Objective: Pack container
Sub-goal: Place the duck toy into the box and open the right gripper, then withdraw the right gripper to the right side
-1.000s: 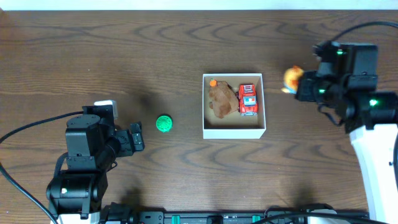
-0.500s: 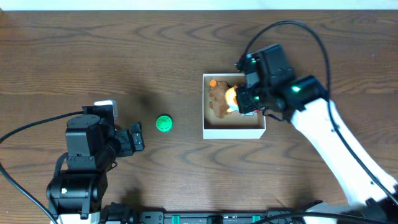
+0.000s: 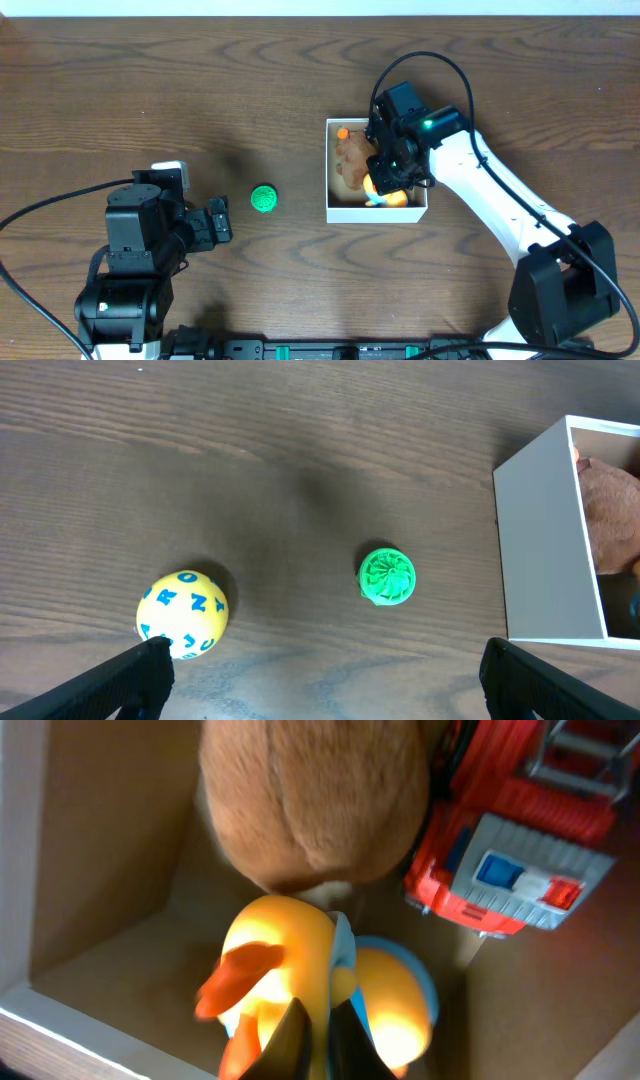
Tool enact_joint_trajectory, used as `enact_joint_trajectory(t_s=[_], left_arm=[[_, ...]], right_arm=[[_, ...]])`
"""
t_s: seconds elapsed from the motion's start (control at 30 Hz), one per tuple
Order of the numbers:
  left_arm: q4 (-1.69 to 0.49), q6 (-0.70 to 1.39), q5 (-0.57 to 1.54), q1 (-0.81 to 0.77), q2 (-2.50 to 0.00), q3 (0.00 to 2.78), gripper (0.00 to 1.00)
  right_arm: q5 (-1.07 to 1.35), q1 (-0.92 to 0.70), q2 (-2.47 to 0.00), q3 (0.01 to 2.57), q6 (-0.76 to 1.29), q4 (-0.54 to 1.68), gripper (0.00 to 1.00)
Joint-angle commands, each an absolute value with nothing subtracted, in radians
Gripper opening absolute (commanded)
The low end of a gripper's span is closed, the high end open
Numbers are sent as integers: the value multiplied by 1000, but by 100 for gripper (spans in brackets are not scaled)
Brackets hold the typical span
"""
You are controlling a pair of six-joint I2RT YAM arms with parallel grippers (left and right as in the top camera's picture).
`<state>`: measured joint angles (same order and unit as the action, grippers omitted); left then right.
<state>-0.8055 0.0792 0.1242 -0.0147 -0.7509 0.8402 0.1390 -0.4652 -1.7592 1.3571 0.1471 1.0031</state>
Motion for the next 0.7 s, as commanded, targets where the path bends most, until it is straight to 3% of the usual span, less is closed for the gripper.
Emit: enact_joint_trajectory(t_s=[0.0, 0.13, 0.37, 0.57, 0.67], left_arm=[[-807, 88, 112, -10, -751, 859, 98], [-807, 88, 112, -10, -751, 860, 98], [-807, 88, 112, -10, -750, 860, 98], [-807, 88, 112, -10, -750, 860, 98], [-807, 88, 112, -10, -751, 860, 98]], right_arm=[[138, -472, -1758, 1359, 102, 1002, 41], [131, -472, -1744, 1362, 96, 996, 48], [39, -446, -1641, 1462, 150, 1014, 51], [-12, -248, -1483, 1506, 279, 1011, 99], [42, -80, -1452, 1503, 280, 1050, 99]])
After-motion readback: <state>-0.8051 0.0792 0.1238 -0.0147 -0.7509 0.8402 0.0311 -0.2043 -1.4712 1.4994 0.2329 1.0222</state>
